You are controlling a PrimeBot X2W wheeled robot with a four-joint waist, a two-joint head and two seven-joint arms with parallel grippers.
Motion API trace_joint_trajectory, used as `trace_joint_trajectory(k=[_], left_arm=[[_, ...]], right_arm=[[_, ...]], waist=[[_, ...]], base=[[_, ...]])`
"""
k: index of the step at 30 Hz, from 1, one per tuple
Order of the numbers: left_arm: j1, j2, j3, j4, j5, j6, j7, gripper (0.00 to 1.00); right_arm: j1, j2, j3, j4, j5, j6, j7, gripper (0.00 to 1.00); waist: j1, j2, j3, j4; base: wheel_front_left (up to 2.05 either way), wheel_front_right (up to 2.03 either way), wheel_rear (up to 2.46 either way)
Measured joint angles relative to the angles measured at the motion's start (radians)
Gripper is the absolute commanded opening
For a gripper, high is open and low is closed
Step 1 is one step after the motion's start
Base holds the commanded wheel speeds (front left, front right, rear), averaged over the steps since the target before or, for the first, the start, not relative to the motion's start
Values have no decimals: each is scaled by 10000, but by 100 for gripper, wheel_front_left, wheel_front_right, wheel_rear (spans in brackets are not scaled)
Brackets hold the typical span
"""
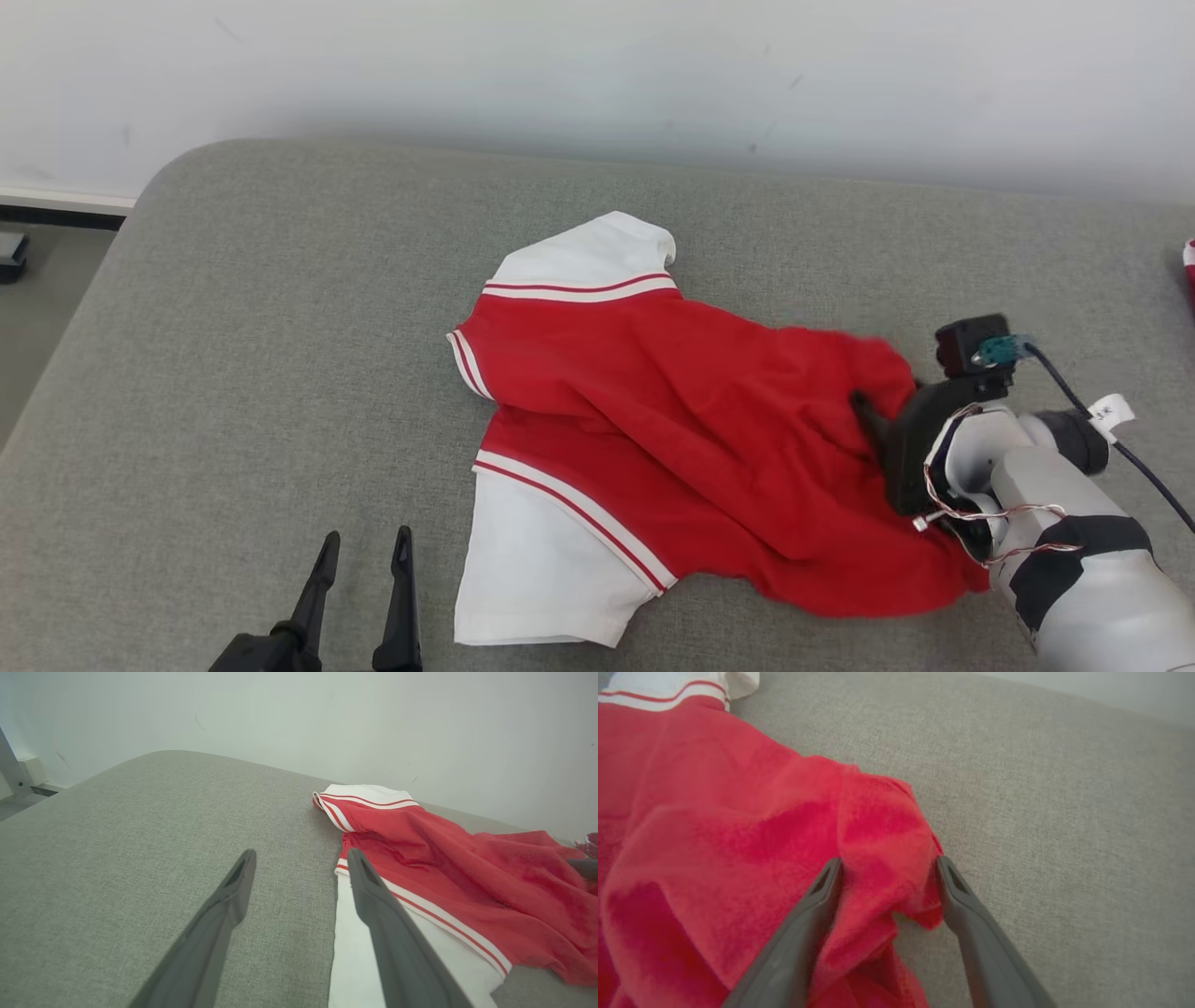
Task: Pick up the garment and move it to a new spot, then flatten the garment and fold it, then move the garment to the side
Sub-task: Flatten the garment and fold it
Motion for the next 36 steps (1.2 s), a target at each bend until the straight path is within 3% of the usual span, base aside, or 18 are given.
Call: trace_joint_trajectory(k=[1, 2, 3, 4, 14, 24, 25, 26, 30, 36], left_arm=[[-1, 2, -13, 0, -12, 0, 0, 100], [-1, 0, -19, -2, -27, 0, 0, 100], [-1, 0, -33, -2, -42, 0, 0, 100], [-7, 0, -46, -6, -58, 4, 0, 100], [-162, 0, -130, -19, -157, 15, 0, 100], [-483, 0, -462, 21, -418, 63, 0, 100], [-510, 0, -483, 19, -441, 98, 0, 100], [-511, 0, -487, 21, -449, 100, 0, 100], [-500, 0, -437, 42, -453, 142, 0, 100], [-364, 0, -209, 25, -324, 128, 0, 100]], right_arm=[[-58, -21, 213, 217, 48, 0, 362, 100], [-120, -40, 393, 385, 136, 0, 629, 81], [-176, -48, 533, 437, 286, 0, 765, 32], [-267, -54, 652, 418, 410, 0, 752, 0], [-2059, -539, 1415, 464, 518, 0, -765, 0], [-4265, -278, 1453, 2290, -652, 0, -2577, 0], [-4280, -198, 1476, 2435, -756, 0, -2755, 36], [-4313, -119, 1488, 2575, -823, 0, -2903, 100], [-4396, 205, 1530, 2859, -938, 0, -3373, 100], [-4007, 100, 1317, 2608, -658, 0, -3963, 100]], waist=[[0, 0, 15, 12], [0, 1, 30, 24], [0, 0, 47, 34], [0, 0, 67, 42], [0, 0, 290, 169], [1, 0, 667, 648], [1, 0, 693, 692], [1, 0, 714, 726], [1, 0, 681, 719], [-1, 0, 428, 454]], base=[[0, 0, 0], [0, 0, 0], [0, 0, 0], [0, 0, 0], [0, 0, 0], [0, 0, 0], [0, 0, 0], [0, 0, 0], [0, 0, 0], [0, 0, 0]])
